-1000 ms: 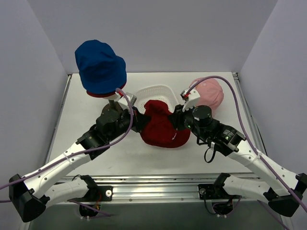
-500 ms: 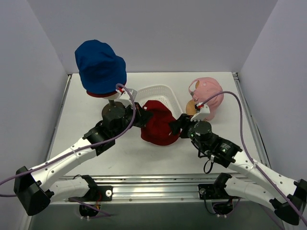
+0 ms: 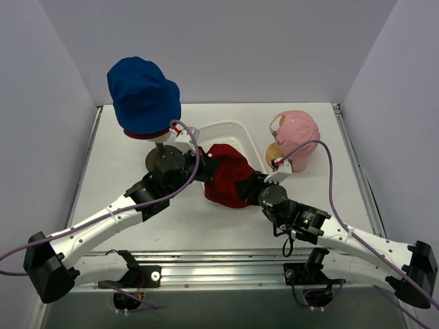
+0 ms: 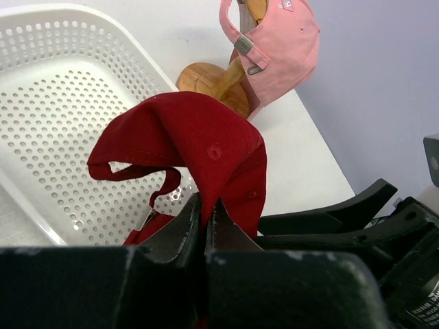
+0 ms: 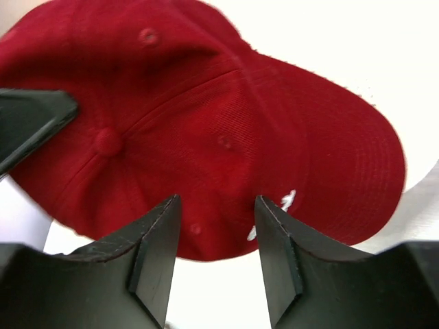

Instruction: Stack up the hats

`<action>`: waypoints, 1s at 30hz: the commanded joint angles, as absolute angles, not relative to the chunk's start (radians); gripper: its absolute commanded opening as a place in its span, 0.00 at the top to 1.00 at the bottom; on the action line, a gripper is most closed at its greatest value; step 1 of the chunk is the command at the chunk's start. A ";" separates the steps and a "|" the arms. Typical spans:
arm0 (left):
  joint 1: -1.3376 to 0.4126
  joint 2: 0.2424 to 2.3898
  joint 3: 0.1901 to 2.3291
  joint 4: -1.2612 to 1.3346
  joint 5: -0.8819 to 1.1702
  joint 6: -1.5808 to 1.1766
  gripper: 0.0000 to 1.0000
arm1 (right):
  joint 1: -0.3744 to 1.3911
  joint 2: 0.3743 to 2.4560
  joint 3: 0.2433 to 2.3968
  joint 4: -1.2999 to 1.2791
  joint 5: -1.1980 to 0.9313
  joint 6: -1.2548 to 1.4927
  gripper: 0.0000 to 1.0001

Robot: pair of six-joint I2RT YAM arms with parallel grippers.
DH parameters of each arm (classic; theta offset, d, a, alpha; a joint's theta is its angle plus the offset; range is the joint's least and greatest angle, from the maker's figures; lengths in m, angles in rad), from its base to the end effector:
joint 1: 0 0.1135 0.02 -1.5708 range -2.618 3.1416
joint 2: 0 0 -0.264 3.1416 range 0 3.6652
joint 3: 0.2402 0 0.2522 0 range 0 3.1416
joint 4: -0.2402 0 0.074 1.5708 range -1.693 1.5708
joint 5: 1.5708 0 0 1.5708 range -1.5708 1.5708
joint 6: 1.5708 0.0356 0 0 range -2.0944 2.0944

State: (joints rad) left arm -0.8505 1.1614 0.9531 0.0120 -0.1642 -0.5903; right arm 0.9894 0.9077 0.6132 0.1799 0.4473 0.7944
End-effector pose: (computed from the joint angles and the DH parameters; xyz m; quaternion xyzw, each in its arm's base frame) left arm 0.1851 -0.2021 0.3424 0.0484 0.7706 -0.3695 0.5170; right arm 0.1308 0.1710 0.2957 0.0760 0.7388 0.4010 0.5363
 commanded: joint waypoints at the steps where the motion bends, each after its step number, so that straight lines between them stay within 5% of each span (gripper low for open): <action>1: -0.859 1.129 0.974 0.091 -0.193 -0.592 0.98 | 0.992 0.925 0.612 0.224 0.563 0.827 0.59; 11: -0.859 1.123 0.951 0.098 -0.206 -0.584 0.98 | 0.994 1.009 0.644 0.210 0.629 0.830 0.66; 16: -0.859 1.092 0.945 0.091 -0.196 -0.578 0.97 | 0.994 0.997 0.650 0.247 0.627 0.749 1.00; 18: -0.859 1.060 0.945 0.066 -0.201 -0.566 0.97 | 0.991 0.974 0.672 0.204 0.623 0.721 1.00; 22: -0.859 1.002 0.976 -0.049 -0.236 -0.532 0.77 | 0.960 0.887 0.751 0.083 0.594 0.614 1.00; 26: -0.859 0.928 0.992 -0.126 -0.244 -0.511 0.46 | 0.930 0.812 0.848 -0.067 0.520 0.546 1.00; 30: -0.859 0.897 1.005 -0.182 -0.232 -0.497 0.34 | 0.905 0.773 0.931 -0.188 0.512 0.503 1.00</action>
